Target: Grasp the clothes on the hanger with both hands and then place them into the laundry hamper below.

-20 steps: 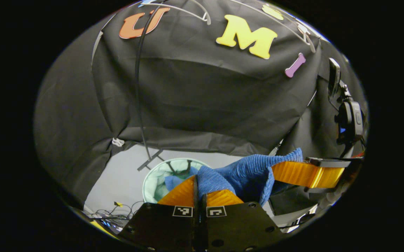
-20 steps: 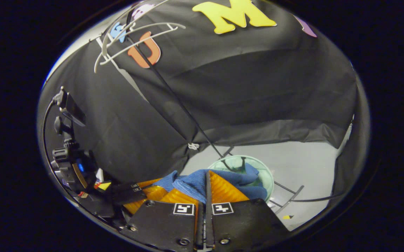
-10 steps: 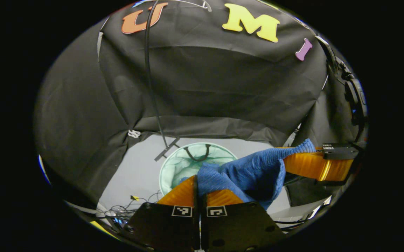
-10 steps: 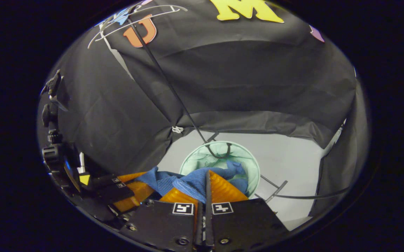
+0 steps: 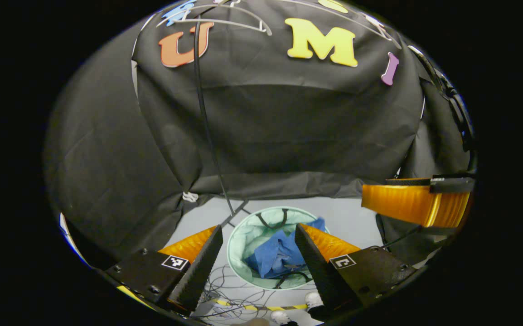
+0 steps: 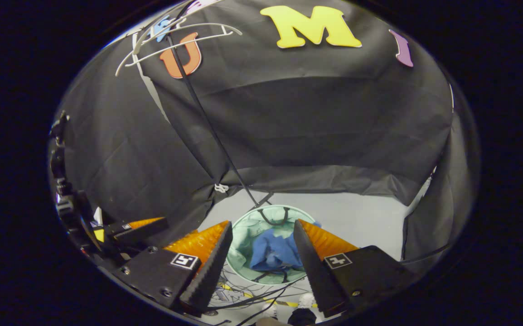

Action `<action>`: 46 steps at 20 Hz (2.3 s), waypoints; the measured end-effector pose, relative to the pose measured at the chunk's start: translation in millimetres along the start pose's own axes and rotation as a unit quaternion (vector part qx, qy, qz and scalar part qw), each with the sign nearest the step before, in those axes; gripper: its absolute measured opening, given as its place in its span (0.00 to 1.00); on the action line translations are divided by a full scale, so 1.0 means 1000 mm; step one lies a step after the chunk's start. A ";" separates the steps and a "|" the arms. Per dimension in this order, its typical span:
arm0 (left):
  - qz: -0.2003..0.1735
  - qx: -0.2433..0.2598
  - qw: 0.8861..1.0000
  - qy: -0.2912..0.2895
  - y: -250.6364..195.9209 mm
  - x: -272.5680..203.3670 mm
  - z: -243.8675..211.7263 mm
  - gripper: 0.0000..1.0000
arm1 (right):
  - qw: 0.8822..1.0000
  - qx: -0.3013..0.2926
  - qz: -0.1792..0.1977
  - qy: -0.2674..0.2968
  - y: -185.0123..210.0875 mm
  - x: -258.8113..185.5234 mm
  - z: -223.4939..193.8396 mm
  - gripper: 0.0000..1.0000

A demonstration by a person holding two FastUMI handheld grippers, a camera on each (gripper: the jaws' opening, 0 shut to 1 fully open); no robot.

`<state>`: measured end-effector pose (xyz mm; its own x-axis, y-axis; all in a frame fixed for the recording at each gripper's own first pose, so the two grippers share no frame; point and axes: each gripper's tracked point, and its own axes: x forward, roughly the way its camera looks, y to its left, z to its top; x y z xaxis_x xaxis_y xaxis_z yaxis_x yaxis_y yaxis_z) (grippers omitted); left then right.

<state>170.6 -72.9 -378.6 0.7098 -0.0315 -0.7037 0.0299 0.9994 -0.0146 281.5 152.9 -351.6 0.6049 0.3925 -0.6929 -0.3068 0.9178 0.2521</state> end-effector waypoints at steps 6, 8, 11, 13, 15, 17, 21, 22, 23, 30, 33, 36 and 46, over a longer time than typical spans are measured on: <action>0.004 0.006 0.994 -0.108 0.009 -0.064 0.059 0.97 | 0.992 -0.066 -0.036 -0.101 0.002 -0.072 0.037 0.89; 0.004 0.009 0.990 -0.143 0.013 -0.093 0.075 1.00 | 0.987 -0.086 -0.038 -0.130 0.008 -0.110 0.050 0.90; 0.011 0.007 0.981 -0.192 0.020 -0.143 0.095 0.97 | 0.977 -0.100 -0.038 -0.182 0.021 -0.169 0.066 0.96; 0.008 0.005 0.975 -0.223 0.023 -0.190 0.102 0.94 | 0.971 -0.102 -0.039 -0.211 0.027 -0.217 0.068 0.96; 0.020 0.017 0.965 -0.261 0.035 -0.238 0.117 1.00 | 0.961 -0.105 -0.050 -0.249 0.031 -0.265 0.077 0.96; 0.023 0.016 0.956 -0.293 0.041 -0.276 0.128 0.94 | 0.955 -0.101 -0.060 -0.273 0.034 -0.305 0.072 0.98; 0.002 0.005 0.943 -0.331 0.038 -0.327 0.132 0.98 | 0.938 -0.086 -0.078 -0.326 0.032 -0.387 0.073 0.98; 0.001 0.003 0.942 -0.336 0.037 -0.342 0.123 0.99 | 0.931 -0.083 -0.088 -0.344 0.028 -0.407 0.074 0.98; 0.003 0.001 0.940 -0.340 0.040 -0.353 0.118 1.00 | 0.924 -0.080 -0.095 -0.362 0.025 -0.424 0.078 1.00; 0.043 -0.003 0.925 -0.378 0.052 -0.413 0.122 0.96 | 0.900 -0.054 -0.098 -0.421 -0.001 -0.491 0.083 1.00; 0.022 -0.003 0.922 -0.387 0.035 -0.422 0.128 1.00 | 0.894 -0.046 -0.112 -0.431 -0.011 -0.504 0.079 0.99; 0.033 -0.002 0.921 -0.387 0.043 -0.420 0.129 1.00 | 0.894 -0.039 -0.107 -0.432 -0.006 -0.504 0.073 1.00; 0.043 -0.009 0.917 -0.397 0.063 -0.431 0.130 1.00 | 0.891 -0.048 -0.106 -0.438 0.017 -0.502 0.065 0.99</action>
<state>-42.1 1.8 15.8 0.9978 0.0566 0.0351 -0.0567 0.9984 0.0007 20.5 -24.8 44.5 0.9856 0.1454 0.0864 -0.1530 0.9842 0.0895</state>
